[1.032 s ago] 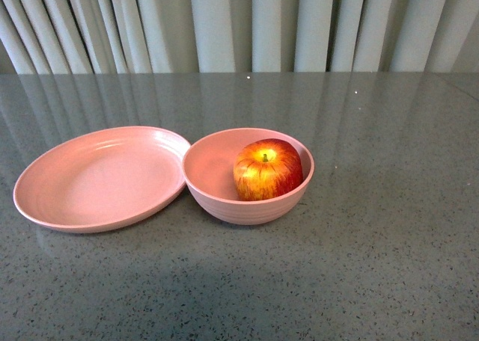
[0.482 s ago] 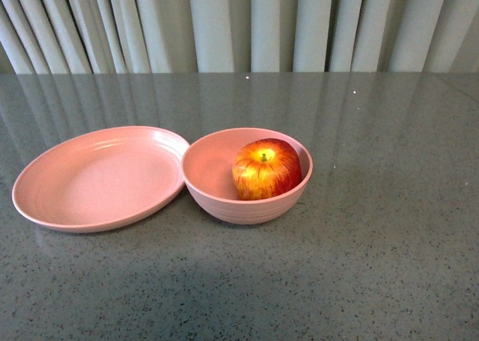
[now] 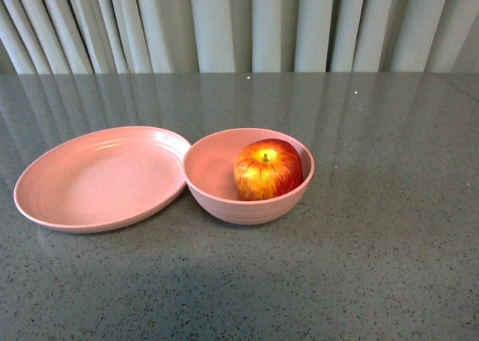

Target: Move apple from plate to bowl

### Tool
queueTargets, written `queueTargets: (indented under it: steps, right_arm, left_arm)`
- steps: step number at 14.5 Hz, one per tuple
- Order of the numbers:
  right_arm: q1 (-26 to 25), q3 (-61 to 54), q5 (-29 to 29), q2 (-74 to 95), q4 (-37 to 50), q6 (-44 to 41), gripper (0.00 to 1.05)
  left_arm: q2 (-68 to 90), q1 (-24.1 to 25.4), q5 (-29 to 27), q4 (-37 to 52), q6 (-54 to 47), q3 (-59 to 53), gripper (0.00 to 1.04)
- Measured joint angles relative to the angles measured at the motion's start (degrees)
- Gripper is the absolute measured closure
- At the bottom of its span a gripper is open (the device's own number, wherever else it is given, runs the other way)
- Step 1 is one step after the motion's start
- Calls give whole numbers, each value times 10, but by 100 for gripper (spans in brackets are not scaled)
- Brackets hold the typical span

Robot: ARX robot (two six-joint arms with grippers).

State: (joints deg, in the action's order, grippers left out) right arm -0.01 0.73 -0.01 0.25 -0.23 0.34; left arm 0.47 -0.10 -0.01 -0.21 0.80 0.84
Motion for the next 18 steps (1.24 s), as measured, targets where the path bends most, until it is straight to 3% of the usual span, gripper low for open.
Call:
queueTargets:
  steps: [4,7,18]
  right_arm:
    - [0,0,0,0,0,0,7]
    - [0,0,0,0,0,0,7]
    - [0,0,0,0,0,0,7]
  left_arm:
    - [0,0,0,0,0,0,50]
    - [0,0,0,0,0,0,5]
    - [0,0,0,0,-2,0,7]
